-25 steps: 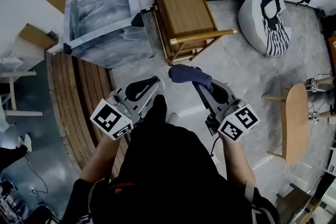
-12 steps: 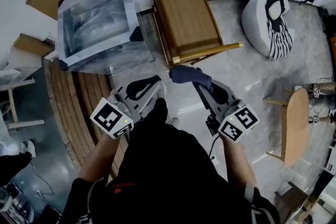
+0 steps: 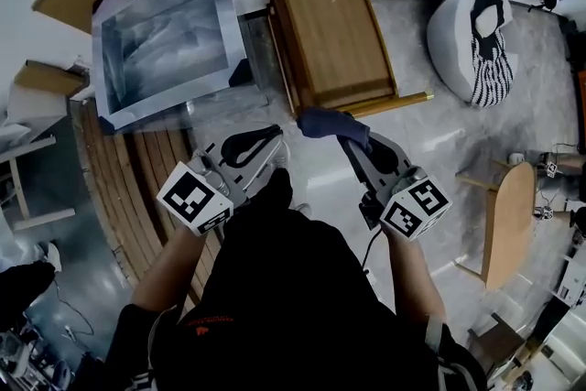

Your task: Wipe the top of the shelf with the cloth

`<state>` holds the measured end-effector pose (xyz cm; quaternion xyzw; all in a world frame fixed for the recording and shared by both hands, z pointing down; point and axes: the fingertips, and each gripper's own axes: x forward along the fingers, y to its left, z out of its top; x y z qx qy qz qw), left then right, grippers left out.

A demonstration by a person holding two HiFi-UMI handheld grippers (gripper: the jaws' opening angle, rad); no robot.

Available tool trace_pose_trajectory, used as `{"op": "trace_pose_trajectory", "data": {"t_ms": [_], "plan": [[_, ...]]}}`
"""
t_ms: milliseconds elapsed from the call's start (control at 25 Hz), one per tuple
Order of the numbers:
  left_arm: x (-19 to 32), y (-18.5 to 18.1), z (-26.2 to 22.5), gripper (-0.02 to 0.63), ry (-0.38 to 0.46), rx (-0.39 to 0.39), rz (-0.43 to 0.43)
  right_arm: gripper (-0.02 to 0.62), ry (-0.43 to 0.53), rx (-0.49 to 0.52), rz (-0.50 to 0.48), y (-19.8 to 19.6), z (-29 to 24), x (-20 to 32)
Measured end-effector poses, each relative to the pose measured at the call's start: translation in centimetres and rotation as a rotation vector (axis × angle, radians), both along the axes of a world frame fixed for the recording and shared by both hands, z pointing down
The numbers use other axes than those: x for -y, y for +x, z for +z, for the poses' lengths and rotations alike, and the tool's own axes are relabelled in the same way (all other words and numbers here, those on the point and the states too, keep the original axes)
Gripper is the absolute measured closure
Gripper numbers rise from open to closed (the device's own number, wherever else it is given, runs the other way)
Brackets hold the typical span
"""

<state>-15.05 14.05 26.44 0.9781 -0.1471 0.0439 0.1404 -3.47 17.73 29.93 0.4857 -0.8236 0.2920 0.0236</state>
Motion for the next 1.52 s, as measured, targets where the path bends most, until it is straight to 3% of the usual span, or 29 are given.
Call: {"op": "trace_pose_trajectory", "data": {"t_ms": [600,760,1040,1240,1520], "plan": [[8.3,1.0,2.6,0.578,-0.047,0.016,0.01,0.523,-0.034,-0.072,-0.071,0.3,2.1,8.0],[9.6,1.1,3.4,0.579,-0.05,0.031,-0.022,0.523,-0.037,-0.144,-0.129,0.3,3.4,8.9],[10.7,2.6,5.0,0.58,-0.085,0.073,-0.119,0.523,-0.088,-0.227,-0.306,0.0,7.0,8.5],[10.9,4.8,6.3,0.58,-0.111,0.091,-0.203,0.523,-0.096,-0.252,-0.496,0.2,9.0,7.7],[10.2,8.4,7.5,0.58,-0.199,0.141,-0.316,0.523,-0.041,-0.35,-0.76,2.4,11.1,5.6]]}}
